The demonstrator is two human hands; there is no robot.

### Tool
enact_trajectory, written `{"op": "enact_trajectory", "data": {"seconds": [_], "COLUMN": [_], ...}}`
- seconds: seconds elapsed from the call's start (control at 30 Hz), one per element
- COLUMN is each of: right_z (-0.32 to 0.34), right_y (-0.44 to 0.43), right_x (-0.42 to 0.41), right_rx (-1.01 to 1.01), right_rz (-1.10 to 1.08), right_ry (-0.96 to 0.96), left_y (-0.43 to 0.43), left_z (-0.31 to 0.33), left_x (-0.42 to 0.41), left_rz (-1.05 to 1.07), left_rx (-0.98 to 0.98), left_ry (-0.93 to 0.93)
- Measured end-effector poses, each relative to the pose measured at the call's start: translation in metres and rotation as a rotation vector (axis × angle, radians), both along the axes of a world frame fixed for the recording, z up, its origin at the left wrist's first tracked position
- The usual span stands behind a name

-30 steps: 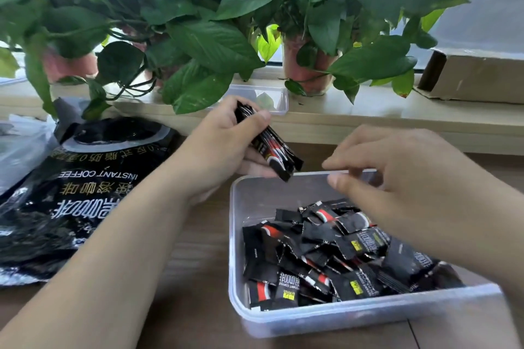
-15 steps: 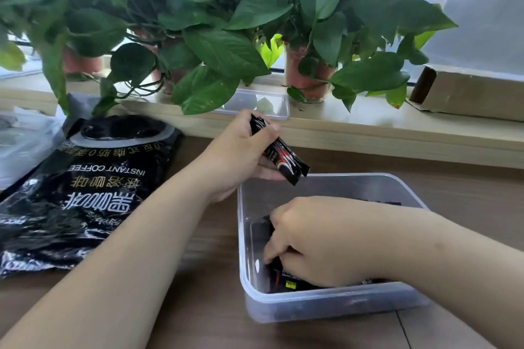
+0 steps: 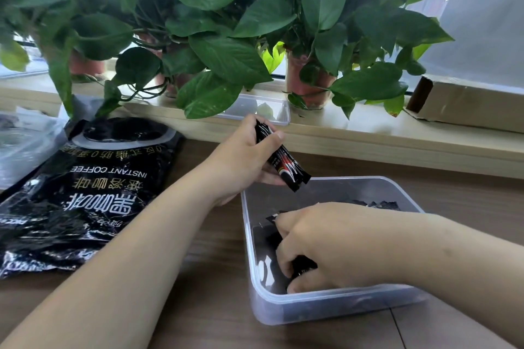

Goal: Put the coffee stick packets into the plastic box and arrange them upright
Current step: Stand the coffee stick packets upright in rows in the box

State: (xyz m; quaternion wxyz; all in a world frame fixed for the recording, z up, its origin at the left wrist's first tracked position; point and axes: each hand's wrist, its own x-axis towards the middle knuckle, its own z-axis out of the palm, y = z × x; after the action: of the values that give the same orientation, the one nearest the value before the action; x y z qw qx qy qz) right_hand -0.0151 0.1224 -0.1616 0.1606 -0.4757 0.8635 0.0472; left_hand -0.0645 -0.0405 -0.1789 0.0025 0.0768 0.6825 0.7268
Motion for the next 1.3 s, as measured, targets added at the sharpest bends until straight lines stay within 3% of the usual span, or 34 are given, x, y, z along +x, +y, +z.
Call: {"op": "enact_trajectory", "data": {"seconds": [0.17, 0.27, 0.33, 0.4, 0.47, 0.67, 0.73, 0.8, 0.87, 1.03, 1.3], "right_z": [0.005, 0.011, 0.013, 0.015, 0.010, 0.003, 0.009, 0.017, 0.025, 0.026, -0.005], "right_y": [0.020, 0.033, 0.033, 0.022, 0.010, -0.003, 0.000, 0.007, 0.010, -0.009, -0.037], "right_x": [0.001, 0.004, 0.001, -0.004, -0.009, -0.012, -0.009, -0.003, 0.005, 0.013, 0.007], "right_rx": [-0.238, -0.759, -0.999, -0.919, -0.789, -0.816, -0.818, -0.759, -0.621, -0.329, -0.140], "right_rz": [-0.047, -0.284, -0.463, -0.558, -0.584, -0.606, -0.659, -0.721, -0.761, -0.727, -0.595], "right_ry": [-0.057, 0.036, 0.255, 0.411, 0.431, 0.495, 0.450, 0.349, 0.209, -0.060, -0.166], "left_y": [0.001, 0.001, 0.001, 0.003, 0.005, 0.003, -0.002, -0.012, -0.022, -0.015, -0.009], "left_z": [0.000, 0.000, 0.001, 0.002, 0.004, 0.003, 0.004, 0.002, -0.002, -0.014, -0.022], "left_x": [0.001, 0.002, 0.004, 0.006, 0.009, 0.008, 0.007, 0.003, -0.004, -0.008, -0.012], "left_rz": [0.014, -0.014, -0.037, -0.054, -0.061, -0.077, -0.016, 0.160, 0.281, 0.226, 0.130], "left_rx": [-0.020, -0.022, -0.030, -0.031, -0.040, -0.129, -0.155, -0.396, -0.561, -0.531, -0.486], "left_ry": [0.025, 0.043, 0.059, 0.075, 0.086, 0.144, 0.216, 0.418, 0.493, 0.398, 0.324]}}
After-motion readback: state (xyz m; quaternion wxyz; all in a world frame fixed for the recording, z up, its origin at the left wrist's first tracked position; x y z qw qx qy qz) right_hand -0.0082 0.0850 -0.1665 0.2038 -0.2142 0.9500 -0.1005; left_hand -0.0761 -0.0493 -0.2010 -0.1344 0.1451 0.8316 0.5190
